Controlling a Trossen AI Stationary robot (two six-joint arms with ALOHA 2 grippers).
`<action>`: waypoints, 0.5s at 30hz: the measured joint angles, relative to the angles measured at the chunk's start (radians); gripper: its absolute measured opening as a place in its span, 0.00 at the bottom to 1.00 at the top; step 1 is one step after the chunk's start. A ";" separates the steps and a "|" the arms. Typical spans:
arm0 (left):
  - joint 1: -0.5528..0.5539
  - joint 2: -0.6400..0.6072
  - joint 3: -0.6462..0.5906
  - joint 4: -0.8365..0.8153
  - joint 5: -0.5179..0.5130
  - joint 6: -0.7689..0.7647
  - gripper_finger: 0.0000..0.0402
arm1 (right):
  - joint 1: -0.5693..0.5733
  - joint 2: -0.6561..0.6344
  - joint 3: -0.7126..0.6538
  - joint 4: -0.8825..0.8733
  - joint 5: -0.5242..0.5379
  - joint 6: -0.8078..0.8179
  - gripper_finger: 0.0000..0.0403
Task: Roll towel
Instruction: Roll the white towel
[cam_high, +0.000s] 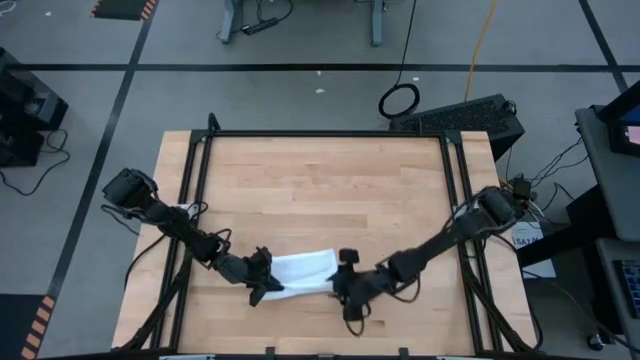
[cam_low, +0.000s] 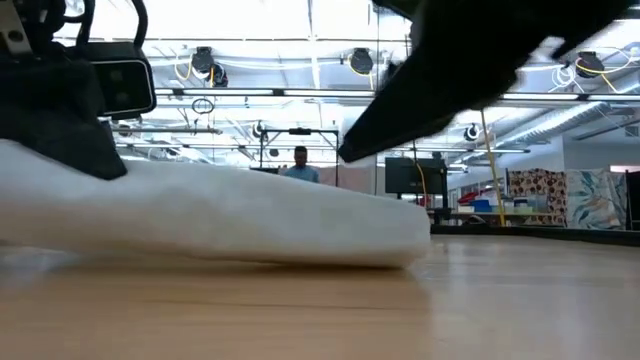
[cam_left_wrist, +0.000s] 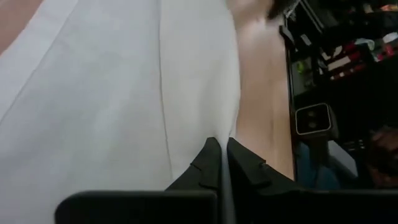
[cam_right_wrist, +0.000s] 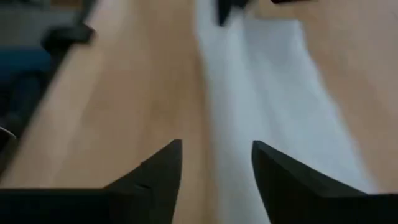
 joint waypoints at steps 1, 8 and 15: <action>0.000 0.003 0.000 0.002 -0.007 0.007 0.03 | 0.019 0.023 -0.019 0.076 0.028 0.011 0.47; -0.002 0.054 0.000 0.010 -0.013 0.008 0.03 | 0.079 0.151 -0.046 0.388 0.254 -0.067 0.66; -0.011 0.094 0.001 0.045 -0.013 -0.011 0.03 | -0.001 0.202 -0.007 0.404 0.120 -0.106 0.70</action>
